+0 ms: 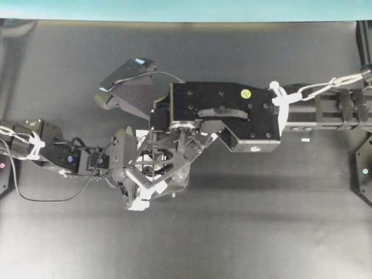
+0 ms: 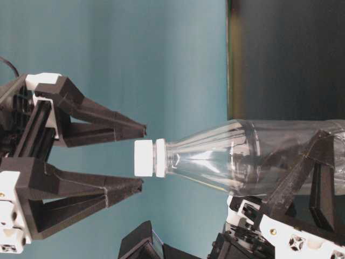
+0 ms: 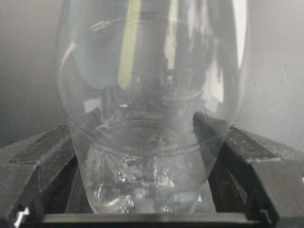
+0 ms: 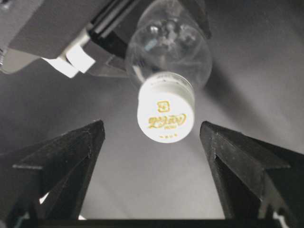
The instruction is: Open the bottle cap by holding the bottle with the left arm and twisting the cap with the right arm.
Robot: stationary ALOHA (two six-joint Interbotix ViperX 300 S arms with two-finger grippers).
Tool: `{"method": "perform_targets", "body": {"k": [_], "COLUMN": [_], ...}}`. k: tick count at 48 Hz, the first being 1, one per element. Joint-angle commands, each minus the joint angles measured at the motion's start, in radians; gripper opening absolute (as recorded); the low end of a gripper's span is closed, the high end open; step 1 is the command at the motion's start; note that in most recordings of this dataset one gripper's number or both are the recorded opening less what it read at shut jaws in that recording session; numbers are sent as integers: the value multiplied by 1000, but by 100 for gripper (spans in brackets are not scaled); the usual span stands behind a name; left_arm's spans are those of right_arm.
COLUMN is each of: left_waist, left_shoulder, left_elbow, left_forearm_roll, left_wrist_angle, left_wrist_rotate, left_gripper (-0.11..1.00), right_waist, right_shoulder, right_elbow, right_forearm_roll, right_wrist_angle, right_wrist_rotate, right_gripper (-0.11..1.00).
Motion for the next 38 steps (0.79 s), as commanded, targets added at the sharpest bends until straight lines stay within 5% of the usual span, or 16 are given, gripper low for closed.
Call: {"method": "perform_targets", "body": {"k": [1,16,29,38], "left_waist": [-6,-6,-6,-6], "left_shoulder": [2,2,2,0], "left_elbow": [-5,-5,-5,-3], "left_forearm_roll": [3,3,3,3], "left_wrist_angle": [6,6,6,6], "left_wrist_rotate": [-3,-3,-3,-3], "left_gripper": [81,81,81,81], "right_waist": [3,-6,-8,-11], "right_shoulder": [3,5,6,5], "right_elbow": [2,5,6,6], "right_forearm_roll": [-5,-9,-14,-5], "right_wrist_angle": [-11,-15,-23,-9], "right_wrist_rotate": [-11,-9,-28,-100], "right_gripper": [78,74,37,37]}}
